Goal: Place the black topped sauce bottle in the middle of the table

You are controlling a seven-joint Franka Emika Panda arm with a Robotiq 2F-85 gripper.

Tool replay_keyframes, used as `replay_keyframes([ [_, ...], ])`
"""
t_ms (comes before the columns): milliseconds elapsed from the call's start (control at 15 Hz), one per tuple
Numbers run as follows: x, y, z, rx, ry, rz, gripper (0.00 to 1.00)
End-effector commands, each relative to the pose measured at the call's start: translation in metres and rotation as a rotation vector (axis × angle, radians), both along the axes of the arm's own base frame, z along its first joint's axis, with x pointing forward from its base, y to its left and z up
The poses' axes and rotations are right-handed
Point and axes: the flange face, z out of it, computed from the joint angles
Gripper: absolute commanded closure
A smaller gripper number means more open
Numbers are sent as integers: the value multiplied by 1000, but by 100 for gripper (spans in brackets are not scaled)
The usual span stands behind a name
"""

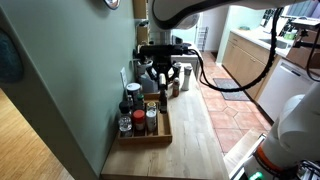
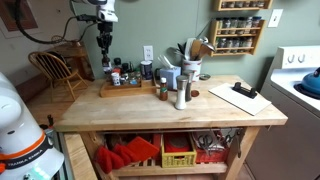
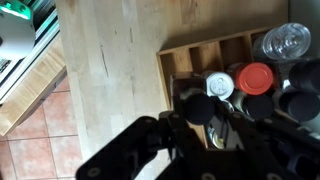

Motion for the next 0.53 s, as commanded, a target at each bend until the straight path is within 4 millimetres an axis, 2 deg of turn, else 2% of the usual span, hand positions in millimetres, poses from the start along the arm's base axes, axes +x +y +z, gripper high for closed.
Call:
replay_keyframes([
  [0,10,-45,13,44,-17,-145,92],
  [267,27,-105,7,59,-24,-322,92],
  [467,36,-148,-5,44,-44,-452,92],
])
